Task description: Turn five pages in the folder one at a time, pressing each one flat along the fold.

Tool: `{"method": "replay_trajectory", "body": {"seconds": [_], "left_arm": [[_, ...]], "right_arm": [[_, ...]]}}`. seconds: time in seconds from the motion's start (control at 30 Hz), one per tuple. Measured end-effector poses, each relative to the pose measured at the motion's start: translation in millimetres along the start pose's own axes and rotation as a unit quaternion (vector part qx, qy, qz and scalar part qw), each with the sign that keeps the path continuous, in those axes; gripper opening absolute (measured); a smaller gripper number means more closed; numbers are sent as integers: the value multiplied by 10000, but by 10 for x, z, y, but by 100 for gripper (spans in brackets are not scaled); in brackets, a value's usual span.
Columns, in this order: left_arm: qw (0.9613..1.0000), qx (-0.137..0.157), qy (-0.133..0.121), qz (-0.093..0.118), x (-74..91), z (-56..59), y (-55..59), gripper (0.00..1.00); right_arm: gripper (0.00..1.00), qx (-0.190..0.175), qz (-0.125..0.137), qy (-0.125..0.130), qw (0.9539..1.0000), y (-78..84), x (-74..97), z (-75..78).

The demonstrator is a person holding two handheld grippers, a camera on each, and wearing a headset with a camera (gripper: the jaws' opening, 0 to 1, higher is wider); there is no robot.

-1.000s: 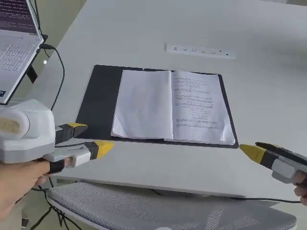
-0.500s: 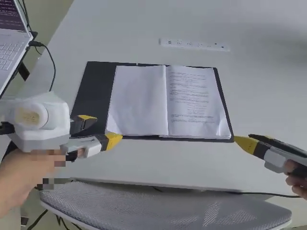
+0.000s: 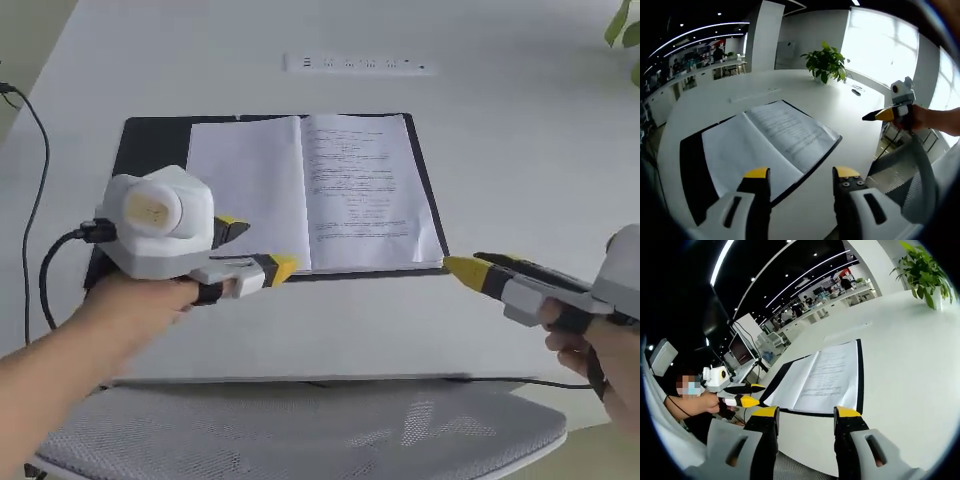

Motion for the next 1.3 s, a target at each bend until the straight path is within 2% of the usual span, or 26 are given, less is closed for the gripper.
{"method": "replay_trajectory", "body": {"seconds": [0.07,0.23,0.4,0.6,0.73,0.93,1.07,1.17,1.3], "left_arm": [[9999,-61,85,-40,-129,51,-22,49],[9999,-150,61,25,-441,140,-65,51],[9994,-225,47,247,-818,273,-152,55],[9997,-190,-14,170,-1244,404,-152,55],[9997,-181,-116,112,-1409,429,-105,56],[9990,-182,-284,300,-1548,468,-126,59],[9985,-232,-376,333,-1625,498,-117,61],[9983,-286,-461,205,-1681,502,-51,58],[9972,-453,-571,179,-1698,506,-30,55]], "right_arm": [[42,-2,-10,-11,10000,-4,-16,17],[41,-93,47,-22,9999,-5,-43,64],[41,-258,110,-47,9996,-2,-70,106],[41,-365,184,-74,9991,-12,-111,170],[40,-454,230,-38,9987,-32,-124,248],[40,-499,248,11,9984,-50,-149,383],[40,-593,255,10,9979,-54,-160,440],[40,-605,257,11,9978,-58,-169,459],[39,-632,267,0,9976,-64,-180,470]]}}
Point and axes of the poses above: the centre of the closed fingertips' face, and the gripper's own axes: x roughly backward along the fingers, z roughly to its right, y roughly out of its underside, the point moved 6 cm from there along x, roughly backward along the fingers
